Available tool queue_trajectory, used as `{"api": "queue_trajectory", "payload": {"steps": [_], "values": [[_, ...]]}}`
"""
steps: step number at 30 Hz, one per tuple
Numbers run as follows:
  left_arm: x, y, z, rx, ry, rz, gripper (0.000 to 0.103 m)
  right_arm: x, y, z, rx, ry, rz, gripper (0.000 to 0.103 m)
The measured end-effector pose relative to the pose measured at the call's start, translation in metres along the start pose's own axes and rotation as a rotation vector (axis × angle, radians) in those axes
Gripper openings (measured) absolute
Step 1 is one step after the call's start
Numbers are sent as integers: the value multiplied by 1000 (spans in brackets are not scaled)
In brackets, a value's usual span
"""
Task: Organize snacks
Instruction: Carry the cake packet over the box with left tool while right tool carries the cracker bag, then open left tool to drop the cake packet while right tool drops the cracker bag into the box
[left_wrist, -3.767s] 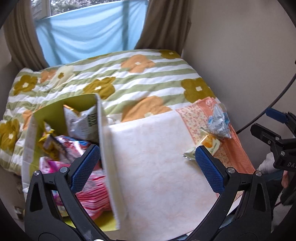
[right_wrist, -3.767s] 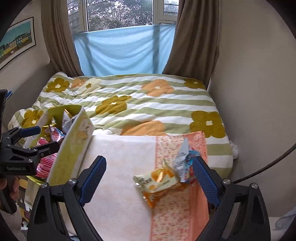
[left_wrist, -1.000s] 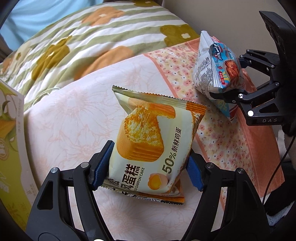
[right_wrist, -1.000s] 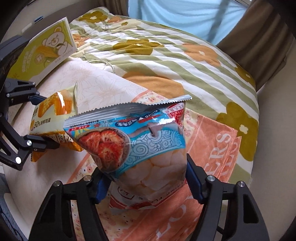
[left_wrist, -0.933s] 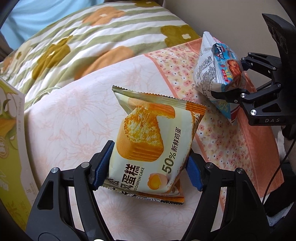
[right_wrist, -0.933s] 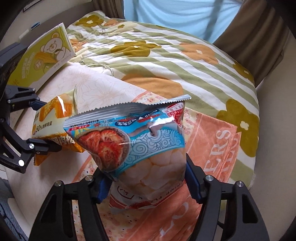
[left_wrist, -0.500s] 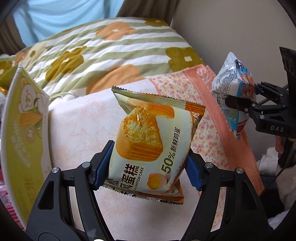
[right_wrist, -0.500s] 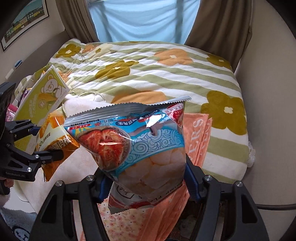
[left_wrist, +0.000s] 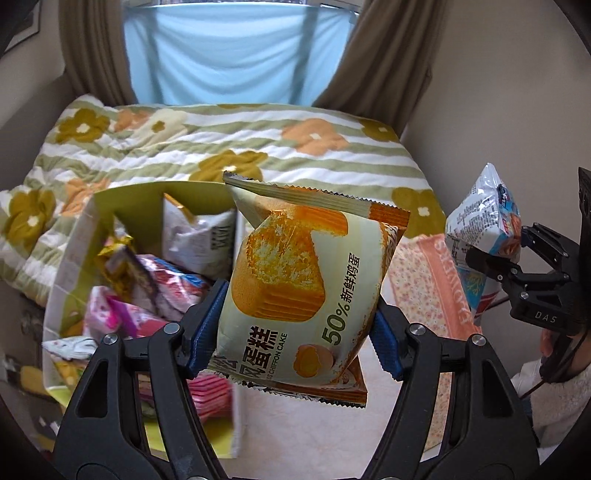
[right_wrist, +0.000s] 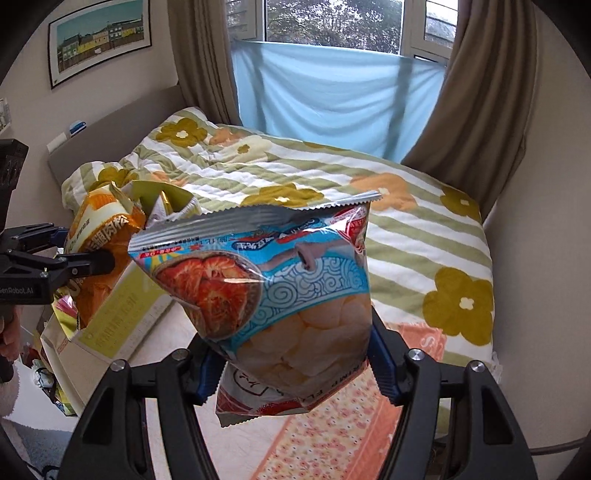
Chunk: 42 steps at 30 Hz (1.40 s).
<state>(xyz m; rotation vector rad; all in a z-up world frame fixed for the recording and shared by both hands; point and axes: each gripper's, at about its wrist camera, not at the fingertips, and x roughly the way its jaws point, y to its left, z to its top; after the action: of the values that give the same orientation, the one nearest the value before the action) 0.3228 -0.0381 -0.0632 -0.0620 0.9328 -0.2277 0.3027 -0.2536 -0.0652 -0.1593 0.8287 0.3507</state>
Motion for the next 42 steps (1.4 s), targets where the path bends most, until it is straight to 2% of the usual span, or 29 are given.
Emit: {"api": "queue_trajectory", "payload": {"steps": [4,8,13,19,24,25,26,28,30,42], "values": [[-16,52,9,-27,-27,23,68,4,50,29,-13,-42,34,63],[-23,105,16,-34,-11,29,68,14,103,56,-3,-65,67,63],[-15,169,18,-31,33,64,68,41,160,85,21,-59,90,63],[14,222,12,-26,119,24,68,68,202,100,75,-37,80,63],[30,235,15,7,154,-25,70,80,216,103,122,-11,56,63],[33,235,15,12,162,-36,74,81,217,104,129,-3,53,63],[35,235,16,15,167,-43,87,83,217,105,132,4,51,63],[34,234,14,18,158,-53,103,84,218,108,125,13,42,63],[33,235,11,19,150,-66,103,87,218,112,115,18,41,63],[18,259,2,-51,136,-20,103,129,227,143,55,67,102,63]]}}
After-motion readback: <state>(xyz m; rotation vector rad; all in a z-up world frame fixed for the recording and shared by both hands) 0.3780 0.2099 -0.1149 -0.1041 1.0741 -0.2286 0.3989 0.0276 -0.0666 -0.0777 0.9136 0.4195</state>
